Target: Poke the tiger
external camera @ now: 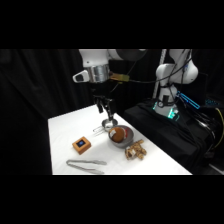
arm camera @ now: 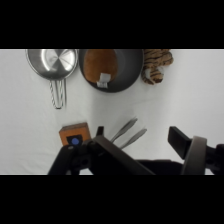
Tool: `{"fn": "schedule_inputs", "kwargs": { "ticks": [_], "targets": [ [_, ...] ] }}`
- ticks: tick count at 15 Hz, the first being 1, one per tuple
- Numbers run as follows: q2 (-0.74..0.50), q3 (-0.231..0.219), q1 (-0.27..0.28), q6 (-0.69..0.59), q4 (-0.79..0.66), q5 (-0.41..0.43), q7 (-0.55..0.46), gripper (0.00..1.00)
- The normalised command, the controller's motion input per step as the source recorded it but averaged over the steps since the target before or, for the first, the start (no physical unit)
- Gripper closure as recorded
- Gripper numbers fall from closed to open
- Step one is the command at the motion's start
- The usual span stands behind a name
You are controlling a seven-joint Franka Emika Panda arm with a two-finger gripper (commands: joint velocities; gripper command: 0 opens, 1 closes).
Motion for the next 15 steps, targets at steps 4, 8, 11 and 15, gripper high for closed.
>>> {"fn": "schedule_inputs", "kwargs": {
  "ticks": [4, 8, 11, 15],
  "targets": [
    [-0.12, 0.021, 0.008, 0.07, -0.11, -0.018, 0.08, 0.0],
    [-0.32, 0.051, 0.052, 0.2, -0.36, 0.01, 0.15, 0.0],
    [-0.43, 0.068, 0.081, 0.27, -0.49, -0.003, 0.19, 0.0],
    [-0.38, 0.079, 0.083, 0.31, -0.49, -0.024, 0.22, 0.26]
  ]
}}
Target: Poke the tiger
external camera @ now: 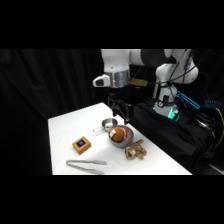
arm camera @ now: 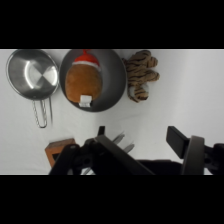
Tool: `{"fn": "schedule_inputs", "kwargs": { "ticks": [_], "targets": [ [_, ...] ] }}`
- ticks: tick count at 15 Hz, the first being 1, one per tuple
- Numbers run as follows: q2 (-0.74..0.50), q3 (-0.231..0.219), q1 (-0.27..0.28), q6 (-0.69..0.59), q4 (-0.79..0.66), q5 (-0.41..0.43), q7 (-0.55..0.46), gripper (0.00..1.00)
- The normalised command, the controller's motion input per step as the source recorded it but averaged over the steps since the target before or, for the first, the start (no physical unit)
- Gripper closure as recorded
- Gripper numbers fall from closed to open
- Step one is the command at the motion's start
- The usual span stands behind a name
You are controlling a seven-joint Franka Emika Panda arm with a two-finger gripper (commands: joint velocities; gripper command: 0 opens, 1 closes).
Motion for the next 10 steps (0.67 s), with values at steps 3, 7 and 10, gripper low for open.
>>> {"fn": "schedule_inputs", "kwargs": {
  "ticks": [3, 7, 10],
  "targets": [
    [-0.32, 0.084, 0.082, 0.32, -0.46, 0.0, 0.18, 0.51],
    [-0.2, 0.067, 0.063, 0.3, -0.35, -0.013, 0.14, 0.84],
    [-0.08, 0.057, 0.051, 0.34, -0.29, -0.026, 0.13, 0.99]
  ]
}}
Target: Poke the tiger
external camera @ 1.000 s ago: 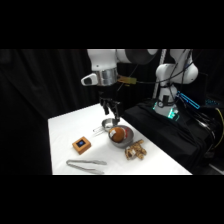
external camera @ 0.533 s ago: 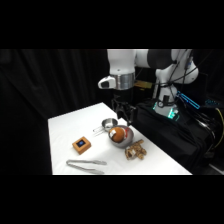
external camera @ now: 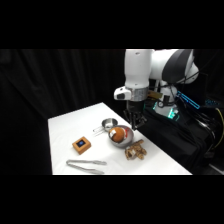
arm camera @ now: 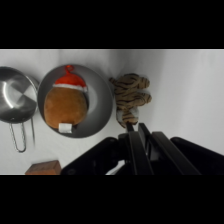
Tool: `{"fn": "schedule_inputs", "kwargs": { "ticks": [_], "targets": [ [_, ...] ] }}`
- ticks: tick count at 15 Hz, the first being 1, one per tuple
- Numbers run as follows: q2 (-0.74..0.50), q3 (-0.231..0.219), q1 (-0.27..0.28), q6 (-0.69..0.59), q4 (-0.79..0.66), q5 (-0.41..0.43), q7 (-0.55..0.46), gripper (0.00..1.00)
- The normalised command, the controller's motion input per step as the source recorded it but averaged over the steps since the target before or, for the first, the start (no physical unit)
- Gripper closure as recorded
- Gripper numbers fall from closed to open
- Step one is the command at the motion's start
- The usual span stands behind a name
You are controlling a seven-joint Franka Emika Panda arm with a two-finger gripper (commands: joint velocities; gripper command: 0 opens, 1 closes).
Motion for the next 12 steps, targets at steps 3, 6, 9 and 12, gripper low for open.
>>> {"fn": "schedule_inputs", "kwargs": {
  "ticks": [3, 6, 9, 12],
  "targets": [
    [0.04, 0.037, 0.036, 0.38, -0.23, -0.028, 0.09, 0.96],
    [0.11, 0.025, 0.031, 0.4, -0.17, -0.027, 0.06, 0.94],
    [0.17, 0.019, 0.035, 0.4, -0.1, -0.019, 0.04, 0.95],
    [0.21, 0.024, 0.053, 0.36, -0.05, -0.034, 0.06, 0.95]
  ]
}}
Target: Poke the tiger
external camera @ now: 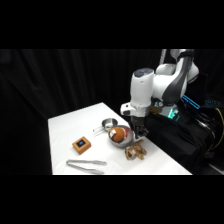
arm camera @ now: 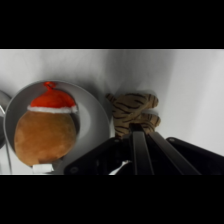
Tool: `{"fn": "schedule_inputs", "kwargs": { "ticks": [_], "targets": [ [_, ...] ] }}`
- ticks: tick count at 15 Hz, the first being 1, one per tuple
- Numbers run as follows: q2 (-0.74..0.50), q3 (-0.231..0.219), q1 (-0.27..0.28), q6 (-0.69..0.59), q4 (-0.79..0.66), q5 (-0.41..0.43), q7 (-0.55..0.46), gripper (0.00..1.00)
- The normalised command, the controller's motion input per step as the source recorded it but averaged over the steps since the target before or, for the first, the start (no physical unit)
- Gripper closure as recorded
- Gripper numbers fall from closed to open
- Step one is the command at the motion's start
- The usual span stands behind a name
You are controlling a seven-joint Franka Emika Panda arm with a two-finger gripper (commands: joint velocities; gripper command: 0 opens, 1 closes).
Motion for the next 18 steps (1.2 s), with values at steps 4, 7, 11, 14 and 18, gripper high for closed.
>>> {"fn": "schedule_inputs", "kwargs": {
  "ticks": [4, 7, 11, 14, 18],
  "targets": [
    [0.3, -0.02, 0.083, 0.34, 0.05, -0.167, 0.16, 0.96],
    [0.41, -0.118, 0.158, 0.29, 0.16, -0.247, 0.23, 0.96],
    [0.35, -0.162, 0.206, 0.19, 0.19, -0.172, 0.18, 0.95],
    [0.22, -0.143, 0.185, 0.13, 0.14, -0.118, 0.15, 0.96],
    [-0.07, -0.117, 0.132, -0.11, 0.01, -0.099, 0.16, 0.96]
  ]
}}
